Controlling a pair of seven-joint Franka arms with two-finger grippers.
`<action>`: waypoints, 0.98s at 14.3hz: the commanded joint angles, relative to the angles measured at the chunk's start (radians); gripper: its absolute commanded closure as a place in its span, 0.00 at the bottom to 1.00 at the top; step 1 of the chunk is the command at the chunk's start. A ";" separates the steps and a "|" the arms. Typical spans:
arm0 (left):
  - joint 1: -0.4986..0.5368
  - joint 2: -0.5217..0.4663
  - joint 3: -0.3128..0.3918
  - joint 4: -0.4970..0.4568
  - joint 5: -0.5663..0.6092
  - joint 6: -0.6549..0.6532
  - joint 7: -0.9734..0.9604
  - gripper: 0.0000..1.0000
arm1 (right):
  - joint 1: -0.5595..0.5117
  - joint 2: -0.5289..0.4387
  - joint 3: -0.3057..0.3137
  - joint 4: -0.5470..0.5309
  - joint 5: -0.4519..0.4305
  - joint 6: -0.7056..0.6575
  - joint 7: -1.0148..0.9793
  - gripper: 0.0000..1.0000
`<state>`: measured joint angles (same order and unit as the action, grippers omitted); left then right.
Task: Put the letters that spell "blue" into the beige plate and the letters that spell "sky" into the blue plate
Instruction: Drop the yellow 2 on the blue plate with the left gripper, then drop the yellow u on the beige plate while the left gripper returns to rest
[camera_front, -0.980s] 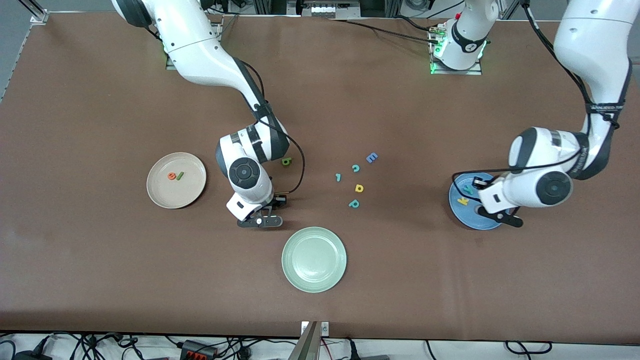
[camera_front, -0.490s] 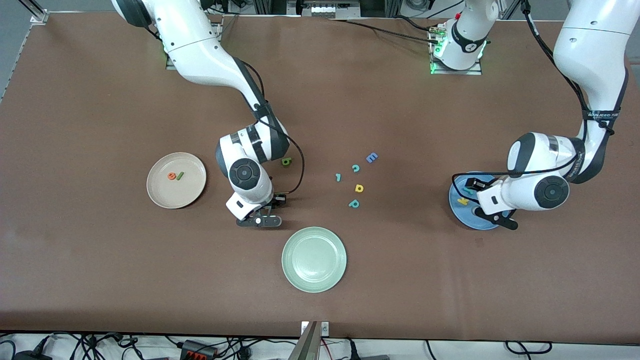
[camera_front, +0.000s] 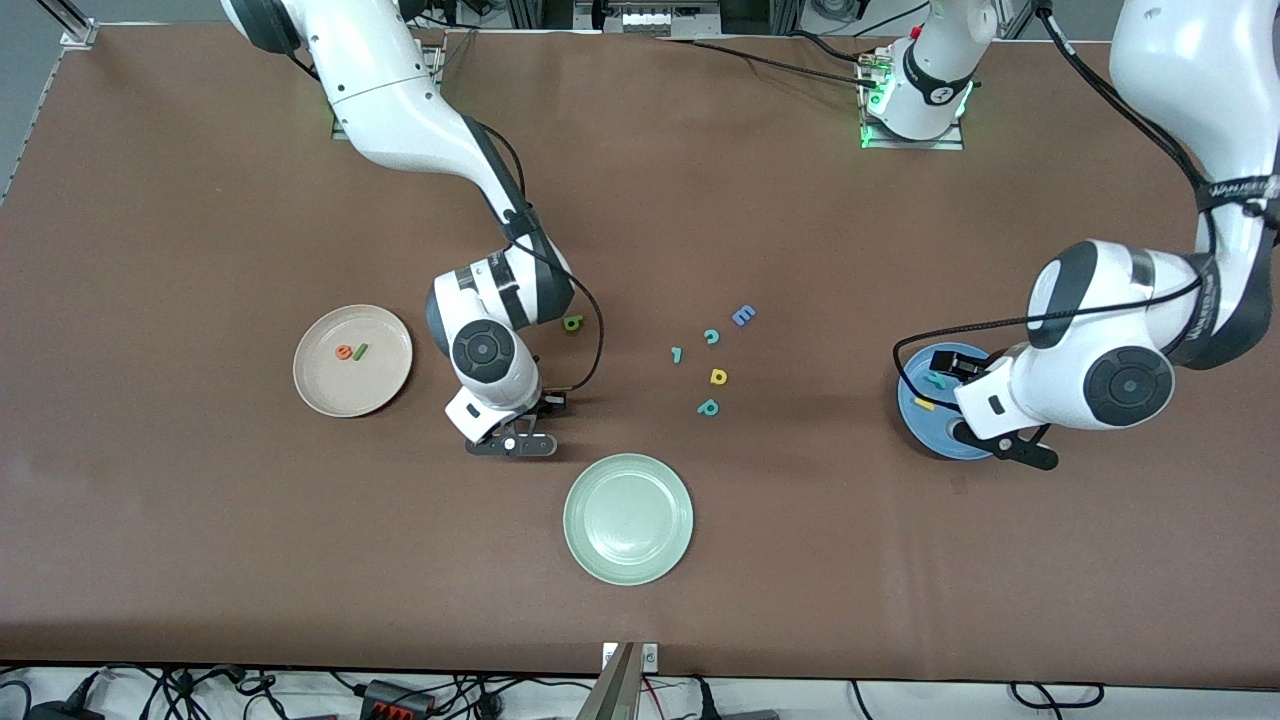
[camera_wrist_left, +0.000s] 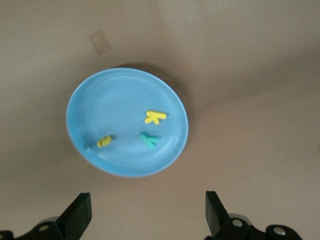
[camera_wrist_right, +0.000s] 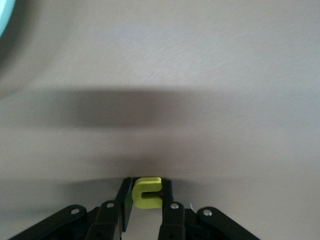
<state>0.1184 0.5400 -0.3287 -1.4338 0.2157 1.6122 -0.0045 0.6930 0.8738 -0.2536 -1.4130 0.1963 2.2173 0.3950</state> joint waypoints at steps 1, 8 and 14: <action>-0.025 0.012 -0.004 0.148 0.004 -0.119 -0.153 0.00 | 0.016 -0.059 -0.073 -0.072 -0.012 -0.031 0.013 0.95; -0.026 -0.087 0.014 0.357 -0.065 -0.294 -0.163 0.00 | 0.003 -0.219 -0.191 -0.182 -0.014 -0.293 -0.148 0.95; -0.088 -0.536 0.258 -0.213 -0.246 0.045 -0.149 0.00 | -0.044 -0.361 -0.219 -0.417 -0.014 -0.222 -0.315 0.95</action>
<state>0.0576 0.2223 -0.1295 -1.3384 -0.0049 1.5023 -0.1566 0.6755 0.5794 -0.4831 -1.7287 0.1938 1.9486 0.1378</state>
